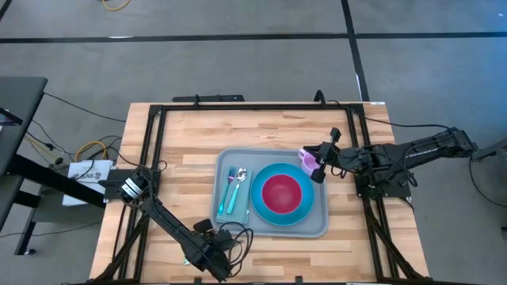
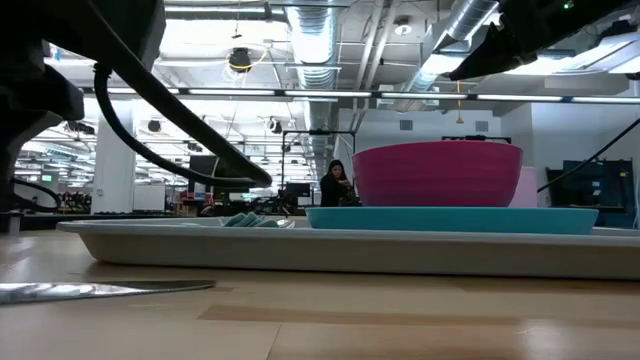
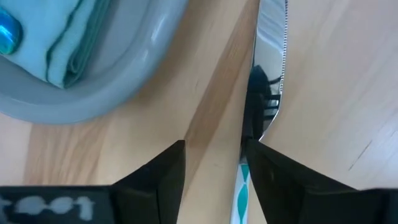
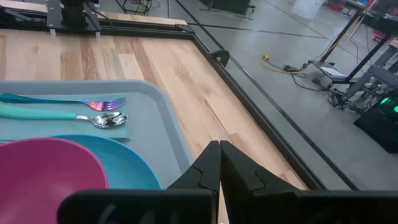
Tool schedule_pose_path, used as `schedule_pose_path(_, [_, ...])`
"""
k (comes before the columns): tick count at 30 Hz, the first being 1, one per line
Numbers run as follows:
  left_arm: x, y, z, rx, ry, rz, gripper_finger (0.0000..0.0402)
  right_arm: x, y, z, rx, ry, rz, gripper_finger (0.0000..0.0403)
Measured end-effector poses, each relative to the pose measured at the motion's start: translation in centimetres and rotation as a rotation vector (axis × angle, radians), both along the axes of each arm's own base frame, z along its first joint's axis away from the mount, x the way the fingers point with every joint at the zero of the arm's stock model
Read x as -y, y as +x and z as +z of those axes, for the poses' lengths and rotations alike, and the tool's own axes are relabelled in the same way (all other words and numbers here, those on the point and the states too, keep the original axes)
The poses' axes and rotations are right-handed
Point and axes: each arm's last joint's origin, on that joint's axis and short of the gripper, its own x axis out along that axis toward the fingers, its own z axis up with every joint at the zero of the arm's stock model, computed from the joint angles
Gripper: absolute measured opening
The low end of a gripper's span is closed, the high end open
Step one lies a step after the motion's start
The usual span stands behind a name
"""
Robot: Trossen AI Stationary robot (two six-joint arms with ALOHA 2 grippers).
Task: Set up tray
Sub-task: Put the white knife on top of the blue napkin
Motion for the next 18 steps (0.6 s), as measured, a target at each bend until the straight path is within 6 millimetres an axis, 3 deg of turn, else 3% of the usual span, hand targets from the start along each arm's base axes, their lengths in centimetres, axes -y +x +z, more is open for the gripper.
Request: schedule_pose_path(18, [1.0, 0.4, 1.5, -0.012, -0.104, 0.101, 0.0163, 0.0, 0.0, 0.0, 0.0, 0.0, 0.0, 0.0])
